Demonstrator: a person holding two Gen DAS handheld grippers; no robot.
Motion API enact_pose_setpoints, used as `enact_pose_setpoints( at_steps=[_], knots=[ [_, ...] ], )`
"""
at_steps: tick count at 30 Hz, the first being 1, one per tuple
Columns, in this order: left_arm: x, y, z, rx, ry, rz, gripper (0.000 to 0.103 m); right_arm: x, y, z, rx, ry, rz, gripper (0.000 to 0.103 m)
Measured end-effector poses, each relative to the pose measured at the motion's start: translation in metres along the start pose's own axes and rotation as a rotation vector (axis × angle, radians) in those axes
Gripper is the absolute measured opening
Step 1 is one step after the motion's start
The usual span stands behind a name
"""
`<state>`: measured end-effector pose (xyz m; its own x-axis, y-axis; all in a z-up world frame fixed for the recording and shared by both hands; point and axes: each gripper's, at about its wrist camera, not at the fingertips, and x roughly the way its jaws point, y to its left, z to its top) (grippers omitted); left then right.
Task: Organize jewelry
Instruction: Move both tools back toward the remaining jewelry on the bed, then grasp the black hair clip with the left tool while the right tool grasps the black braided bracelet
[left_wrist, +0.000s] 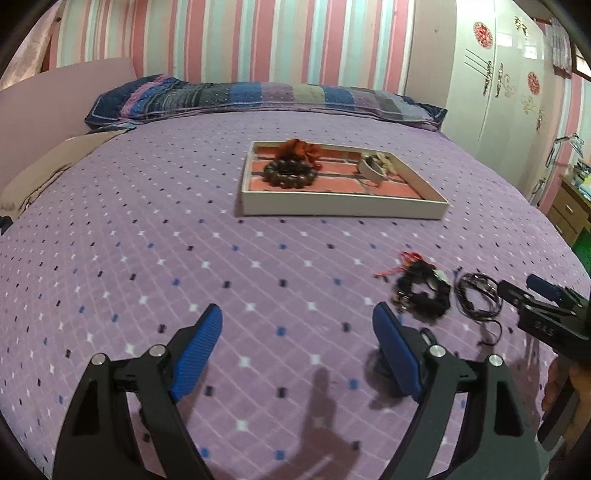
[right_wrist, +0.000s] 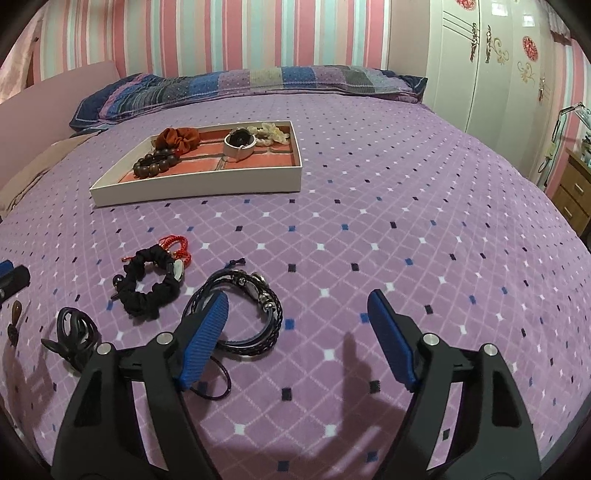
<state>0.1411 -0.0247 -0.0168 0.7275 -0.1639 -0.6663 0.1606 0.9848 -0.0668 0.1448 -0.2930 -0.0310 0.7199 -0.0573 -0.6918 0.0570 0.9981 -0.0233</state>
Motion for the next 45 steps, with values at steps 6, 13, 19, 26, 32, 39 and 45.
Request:
enact_pose_setpoints(
  at_steps=[6, 13, 19, 26, 32, 39, 45],
  knots=[
    [0.004, -0.020, -0.004, 0.031, 0.016, -0.009, 0.082, 0.003, 0.000, -0.001, -0.001, 0.011, -0.005, 0.074],
    [0.007, -0.038, -0.008, 0.060, 0.029, -0.032, 0.082, 0.010, 0.001, -0.001, -0.001, 0.023, -0.018, 0.070],
    [0.014, -0.057, -0.012, 0.104, 0.030, -0.037, 0.082, 0.017, 0.002, -0.003, -0.003, 0.037, -0.025, 0.067],
    [0.029, -0.068, -0.022, 0.138, 0.048, -0.030, 0.082, 0.024, 0.006, -0.008, -0.007, 0.057, -0.030, 0.061],
    [0.047, -0.063, -0.025, 0.125, 0.064, -0.034, 0.081, 0.032, 0.008, -0.010, -0.010, 0.066, -0.031, 0.054],
    [0.056, -0.065, -0.023, 0.135, 0.072, -0.082, 0.051, 0.034, 0.011, -0.009, -0.011, 0.061, -0.017, 0.037],
    [0.062, -0.057, -0.013, 0.115, 0.071, -0.119, 0.045, 0.036, 0.015, -0.007, -0.011, 0.055, -0.005, 0.017]
  ],
)
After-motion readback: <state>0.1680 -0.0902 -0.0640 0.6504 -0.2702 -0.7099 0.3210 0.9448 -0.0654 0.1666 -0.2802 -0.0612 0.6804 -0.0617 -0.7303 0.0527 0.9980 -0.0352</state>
